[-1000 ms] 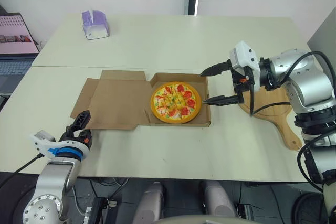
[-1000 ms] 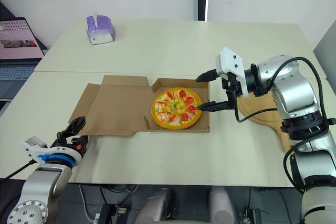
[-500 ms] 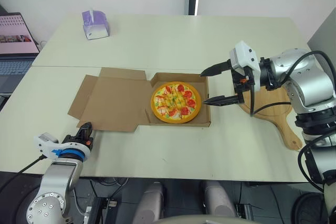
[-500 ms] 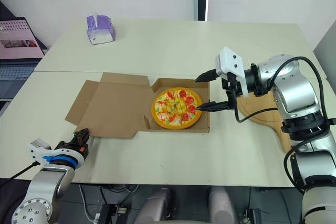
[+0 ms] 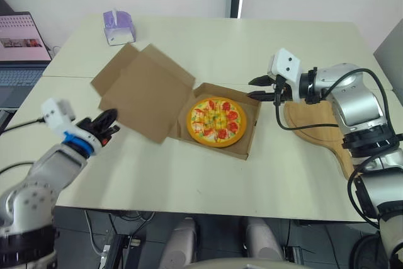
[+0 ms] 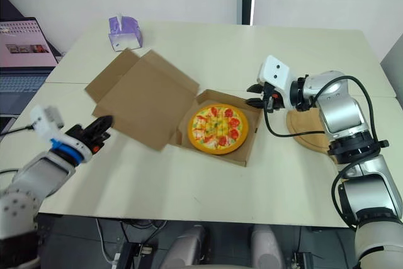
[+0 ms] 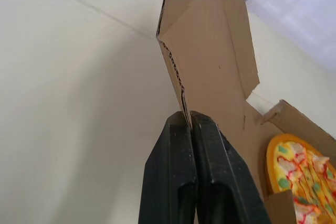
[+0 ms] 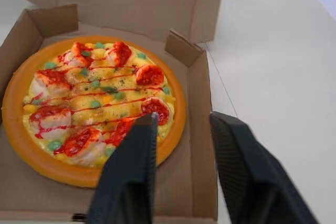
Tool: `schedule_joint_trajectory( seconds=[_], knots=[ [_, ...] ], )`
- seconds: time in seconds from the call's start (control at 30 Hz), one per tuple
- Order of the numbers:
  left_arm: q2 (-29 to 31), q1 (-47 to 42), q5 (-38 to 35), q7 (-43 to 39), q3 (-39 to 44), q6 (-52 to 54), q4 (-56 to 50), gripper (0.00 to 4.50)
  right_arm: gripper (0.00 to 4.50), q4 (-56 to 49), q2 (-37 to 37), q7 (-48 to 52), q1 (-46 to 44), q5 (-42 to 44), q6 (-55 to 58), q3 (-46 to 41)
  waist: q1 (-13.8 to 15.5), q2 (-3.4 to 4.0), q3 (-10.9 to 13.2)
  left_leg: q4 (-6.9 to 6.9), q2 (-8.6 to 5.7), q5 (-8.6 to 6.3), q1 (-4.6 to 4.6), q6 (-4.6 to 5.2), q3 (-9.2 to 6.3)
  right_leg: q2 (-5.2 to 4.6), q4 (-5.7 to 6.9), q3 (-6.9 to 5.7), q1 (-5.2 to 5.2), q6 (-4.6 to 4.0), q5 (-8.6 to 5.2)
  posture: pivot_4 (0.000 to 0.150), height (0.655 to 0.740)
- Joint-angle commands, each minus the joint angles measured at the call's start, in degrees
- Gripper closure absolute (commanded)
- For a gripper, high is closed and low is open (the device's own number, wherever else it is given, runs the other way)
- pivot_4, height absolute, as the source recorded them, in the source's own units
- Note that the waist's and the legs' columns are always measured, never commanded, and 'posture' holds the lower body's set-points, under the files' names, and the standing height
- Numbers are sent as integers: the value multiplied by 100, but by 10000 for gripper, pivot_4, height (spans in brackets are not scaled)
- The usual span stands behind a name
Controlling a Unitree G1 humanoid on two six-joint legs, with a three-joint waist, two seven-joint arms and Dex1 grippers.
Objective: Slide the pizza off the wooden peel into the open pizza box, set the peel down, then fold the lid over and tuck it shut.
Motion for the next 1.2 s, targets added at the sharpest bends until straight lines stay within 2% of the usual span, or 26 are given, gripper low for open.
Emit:
schedule_joint_trajectory(
  seconds=[0.03,0.07,0.3,0.4,0.5,0.7,0.83,1.0,1.2],
  knots=[
    [219,-582,568,-897,-554,259,308,45000,41972,149,-154,-337,-97,-363,-315,-91,11,0,0,0,0,0,0,-1,0,0,0,-1,0,0,0,1500,7400],
    [272,-738,740,-1093,-624,278,419,45000,44574,278,-196,-450,-95,-539,-492,-43,16,-1,0,1,-1,0,0,-1,-1,0,1,-3,0,0,0,1500,7400],
    [405,-1675,1718,-2205,-895,237,1286,45000,44574,1951,-370,-1608,-212,-2191,-2178,694,-2,-2,1,-2,-1,8,0,-14,7,0,1,0,-7,1,0,1500,7400],
    [339,-1993,2098,-2625,-1031,166,1589,45000,44574,2503,-223,-1590,-264,-2254,-2433,741,-25,-4,2,-2,-1,12,-2,-21,9,1,2,0,-10,1,0,1500,7400],
    [241,-2339,2491,-3068,-1227,57,1890,45000,44574,2518,-181,-1031,-161,-2074,-2539,742,-65,-5,3,-1,0,13,-4,-22,9,0,2,2,-10,1,1,1500,7400],
    [107,-3107,3321,-4357,-1830,-425,2567,45000,44574,1570,-582,317,269,-1536,-2369,588,-61,-5,3,1,-1,13,-5,-23,4,0,2,-4,-7,5,2,1500,7400],
    [-136,-3586,3935,-5030,-2126,-1166,3190,45000,44574,493,-1011,1037,894,-1116,-1866,455,-54,-5,3,2,-3,12,-6,-21,3,-1,1,-6,-6,7,3,1500,7400],
    [-578,-4194,4444,-5465,-2222,-1796,4014,45000,44574,-825,-1511,1390,1791,-788,-1239,279,-39,-7,4,6,-4,5,-8,-7,1,-2,3,-7,-5,8,2,1500,7400],
    [-973,-4666,4886,-5963,-2243,-2511,4792,45000,44574,-1925,-1738,1405,2470,-474,-548,64,-70,-10,6,9,-2,2,-9,-3,3,-2,5,-7,-5,10,2,1500,7400]
  ],
)
